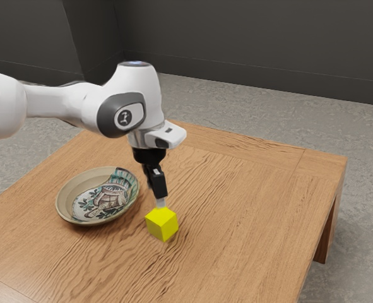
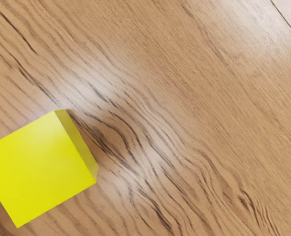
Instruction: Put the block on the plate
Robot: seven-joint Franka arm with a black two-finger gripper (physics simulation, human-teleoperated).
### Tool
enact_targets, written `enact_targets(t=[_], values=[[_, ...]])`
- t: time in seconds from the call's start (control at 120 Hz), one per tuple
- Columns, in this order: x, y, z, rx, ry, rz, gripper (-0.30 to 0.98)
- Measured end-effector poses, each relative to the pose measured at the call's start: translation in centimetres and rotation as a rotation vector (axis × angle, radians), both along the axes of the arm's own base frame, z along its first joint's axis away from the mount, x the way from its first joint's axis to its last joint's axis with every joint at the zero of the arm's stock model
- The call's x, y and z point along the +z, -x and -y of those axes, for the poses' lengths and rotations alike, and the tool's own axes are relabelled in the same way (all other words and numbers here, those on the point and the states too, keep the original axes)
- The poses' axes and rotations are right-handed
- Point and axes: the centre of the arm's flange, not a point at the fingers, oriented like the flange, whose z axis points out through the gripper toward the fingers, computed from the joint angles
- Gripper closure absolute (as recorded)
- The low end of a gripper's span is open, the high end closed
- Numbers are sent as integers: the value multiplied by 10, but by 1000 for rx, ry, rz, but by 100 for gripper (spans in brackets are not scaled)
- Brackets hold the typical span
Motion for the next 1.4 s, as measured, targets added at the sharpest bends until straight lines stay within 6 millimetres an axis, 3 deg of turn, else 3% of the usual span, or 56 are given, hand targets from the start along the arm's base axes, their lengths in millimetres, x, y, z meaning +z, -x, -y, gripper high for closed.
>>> enact_targets(t=[0.408, 0.942, 1.267, 1.4], values=[[-78, -10, -8, 327, -14, -45, 0], [-117, -37, -42, 563, -47, -29, 0], [-147, -41, -44, 618, -55, -46, 0], [-149, -42, -44, 623, -55, -44, 9]])
